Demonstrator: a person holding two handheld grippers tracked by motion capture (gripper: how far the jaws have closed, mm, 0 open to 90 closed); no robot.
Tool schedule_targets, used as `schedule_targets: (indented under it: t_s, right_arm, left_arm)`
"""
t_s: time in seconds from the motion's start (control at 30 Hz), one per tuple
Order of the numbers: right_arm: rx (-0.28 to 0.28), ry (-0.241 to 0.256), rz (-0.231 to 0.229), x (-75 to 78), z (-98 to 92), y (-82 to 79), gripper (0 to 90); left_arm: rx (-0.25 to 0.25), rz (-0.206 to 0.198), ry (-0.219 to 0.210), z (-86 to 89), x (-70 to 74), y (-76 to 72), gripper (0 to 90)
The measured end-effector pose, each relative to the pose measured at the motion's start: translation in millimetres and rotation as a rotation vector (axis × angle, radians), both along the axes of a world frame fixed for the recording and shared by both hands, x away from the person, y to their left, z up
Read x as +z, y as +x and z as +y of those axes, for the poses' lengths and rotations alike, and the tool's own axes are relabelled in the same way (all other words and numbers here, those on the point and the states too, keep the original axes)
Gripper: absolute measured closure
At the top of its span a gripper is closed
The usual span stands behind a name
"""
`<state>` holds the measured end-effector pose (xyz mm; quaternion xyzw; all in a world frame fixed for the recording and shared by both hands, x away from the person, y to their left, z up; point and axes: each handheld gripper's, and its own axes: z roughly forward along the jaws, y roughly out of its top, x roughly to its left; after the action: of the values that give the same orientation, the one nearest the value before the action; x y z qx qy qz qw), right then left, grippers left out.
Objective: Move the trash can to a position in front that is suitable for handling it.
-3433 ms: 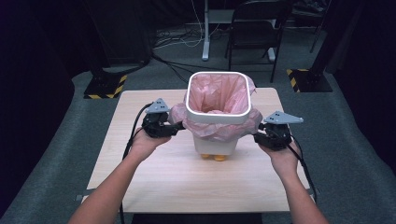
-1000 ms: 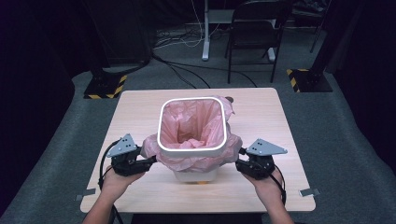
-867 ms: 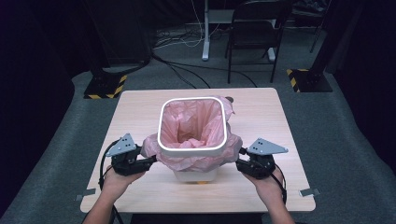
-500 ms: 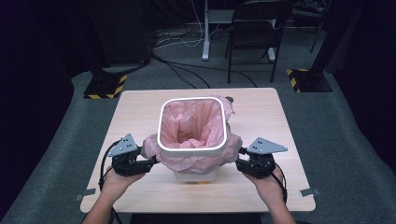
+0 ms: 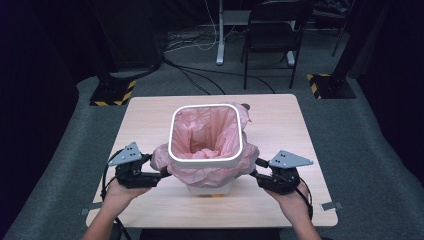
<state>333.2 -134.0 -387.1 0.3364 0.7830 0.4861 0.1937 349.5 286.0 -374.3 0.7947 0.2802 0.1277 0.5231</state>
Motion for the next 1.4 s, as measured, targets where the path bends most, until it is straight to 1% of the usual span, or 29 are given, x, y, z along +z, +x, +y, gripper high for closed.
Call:
schedule_targets:
  t_s: [0.1,0.23,0.37,0.47,0.53,0.63,0.73,0.8,0.83,0.97,1.03,1.1,1.27,1.3,1.37,1.4]
  right_arm:
    - [-0.003,0.004,0.003,-0.3,-1.5,-2.6,53.9]
    - [-0.008,-0.003,-0.014,3.9,-5.3,-8.2,50.7]
    - [-0.013,0.013,-0.018,10.0,-13.6,-13.2,48.3]
    - [0.002,0.032,-0.025,16.2,-18.4,-17.4,47.8]
    - [0.007,0.029,-0.037,20.0,-20.3,-19.8,47.8]
    - [0.009,0.025,-0.041,23.9,-21.9,-21.1,47.8]
    - [0.018,0.021,-0.044,27.6,-22.3,-20.8,47.8]
    - [0.024,0.008,-0.05,31.6,-21.7,-21.1,47.6]
    - [0.028,0.0,-0.055,34.0,-21.4,-21.4,47.5]
    - [0.046,-0.023,-0.07,45.0,-20.1,-21.2,46.3]
    - [0.052,-0.043,-0.08,51.0,-19.1,-20.9,46.1]
    - [0.06,-0.054,-0.09,57.0,-18.6,-20.9,46.0]
    - [0.088,-0.031,-0.094,70.0,-18.7,-20.5,45.8]
    - [0.093,-0.027,-0.093,72.0,-18.8,-20.3,45.7]
    - [0.1,-0.019,-0.093,75.6,-18.8,-20.9,45.7]
    - [0.102,-0.015,-0.093,77.0,-18.8,-21.7,45.7]
  left_arm:
    - [-0.005,0.0,-0.004,-0.7,1.2,0.2,32.1]
    - [-0.008,-0.011,-0.023,0.2,4.8,-2.4,31.5]
    - [0.002,-0.021,-0.047,5.4,7.7,-4.4,31.1]
    - [0.017,-0.016,-0.066,10.7,11.7,-5.8,31.1]
    - [0.03,-0.013,-0.063,13.5,15.8,-7.3,33.1]
    - [0.052,-0.025,-0.058,16.5,23.8,-9.8,36.5]
    - [0.069,-0.035,-0.057,20.1,32.4,-10.2,36.7]
    - [0.075,-0.043,-0.047,22.4,38.4,-10.0,36.7]
    - [0.076,-0.048,-0.049,23.3,41.3,-9.7,36.7]
    - [0.062,-0.054,-0.023,23.0,55.3,-7.0,36.7]
    - [0.052,-0.055,-0.01,22.2,62.6,-5.8,36.6]
    - [0.042,-0.053,-0.005,21.8,69.0,-5.1,36.4]
    - [0.027,-0.042,0.012,20.4,79.5,-3.1,34.9]
    - [0.023,-0.042,0.01,20.6,80.9,-4.1,34.3]
    - [0.012,-0.035,-0.01,23.3,82.0,-8.0,34.2]
    - [0.015,-0.03,-0.01,25.1,81.7,-10.2,34.1]
